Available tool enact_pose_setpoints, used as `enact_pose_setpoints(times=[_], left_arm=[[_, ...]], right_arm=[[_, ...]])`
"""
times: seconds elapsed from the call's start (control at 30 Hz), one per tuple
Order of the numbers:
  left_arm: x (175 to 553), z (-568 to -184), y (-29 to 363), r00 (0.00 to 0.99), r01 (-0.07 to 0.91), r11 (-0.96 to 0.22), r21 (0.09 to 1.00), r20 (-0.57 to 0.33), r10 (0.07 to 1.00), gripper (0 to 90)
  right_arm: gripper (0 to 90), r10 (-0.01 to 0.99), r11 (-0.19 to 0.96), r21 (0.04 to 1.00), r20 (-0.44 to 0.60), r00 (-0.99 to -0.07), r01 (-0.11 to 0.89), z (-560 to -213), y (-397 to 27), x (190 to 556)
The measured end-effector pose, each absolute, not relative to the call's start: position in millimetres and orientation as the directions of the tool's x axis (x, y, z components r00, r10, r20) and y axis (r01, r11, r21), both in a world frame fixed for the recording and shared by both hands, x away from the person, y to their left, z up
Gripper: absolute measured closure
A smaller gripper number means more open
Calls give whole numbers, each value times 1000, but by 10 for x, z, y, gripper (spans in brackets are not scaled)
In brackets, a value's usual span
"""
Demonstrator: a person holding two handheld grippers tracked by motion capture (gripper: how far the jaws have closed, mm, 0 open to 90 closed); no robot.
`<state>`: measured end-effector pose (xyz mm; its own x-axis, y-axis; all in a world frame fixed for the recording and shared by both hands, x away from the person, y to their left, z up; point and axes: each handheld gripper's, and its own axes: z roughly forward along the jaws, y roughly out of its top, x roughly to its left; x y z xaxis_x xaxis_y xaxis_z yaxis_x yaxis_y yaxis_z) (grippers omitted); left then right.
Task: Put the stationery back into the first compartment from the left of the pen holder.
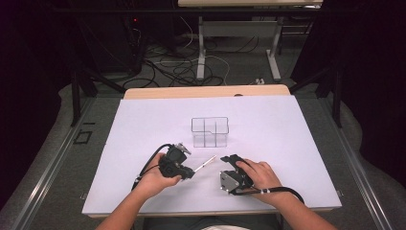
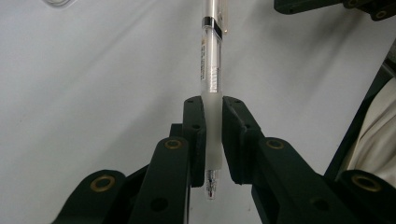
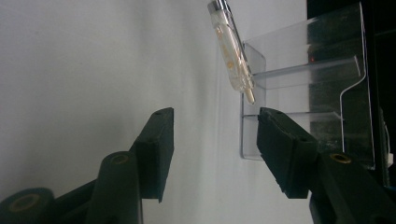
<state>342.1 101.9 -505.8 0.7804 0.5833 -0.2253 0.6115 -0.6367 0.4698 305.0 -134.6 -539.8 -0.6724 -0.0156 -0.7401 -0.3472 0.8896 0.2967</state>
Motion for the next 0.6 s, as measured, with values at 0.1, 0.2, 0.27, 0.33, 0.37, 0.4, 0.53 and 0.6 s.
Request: enact_pose_setpoints(times=[0.1, 0.2, 0.27, 0.33, 0.37, 0.4, 0.53, 0.6], left_arm=[[3417, -5066, 999, 778, 617, -634, 467, -237, 582, 806], [3417, -5075, 975, 779, 615, -634, 468, -239, 579, 806], [3411, -5079, 959, 774, 622, -629, 467, -245, 584, 806], [3416, -5083, 953, 780, 616, -637, 464, -240, 578, 806], [3423, -5085, 952, 789, 605, -647, 464, -235, 568, 806], [3422, -5091, 944, 790, 603, -646, 468, -235, 567, 806], [3406, -5089, 922, 781, 615, -638, 464, -247, 573, 806], [3406, -5087, 914, 784, 612, -640, 465, -253, 566, 806]], right_arm=[[476, -33, 881, 290, -751, -660, -374, -5407, -1326, 3048], [477, -53, 881, 271, -758, -650, -389, -5405, -1307, 3045], [477, -60, 877, 268, -762, -645, -398, -5415, -1292, 3034], [477, -70, 880, 251, -770, -634, -403, -5425, -1281, 3022], [478, -83, 882, 235, -775, -627, -407, -5428, -1277, 3018], [481, -89, 881, 234, -772, -629, -412, -5437, -1273, 3020], [514, -126, 884, 198, -771, -624, -424, -5463, -1261, 3018], [524, -165, 880, 160, -780, -603, -448, -5462, -1250, 3020]])
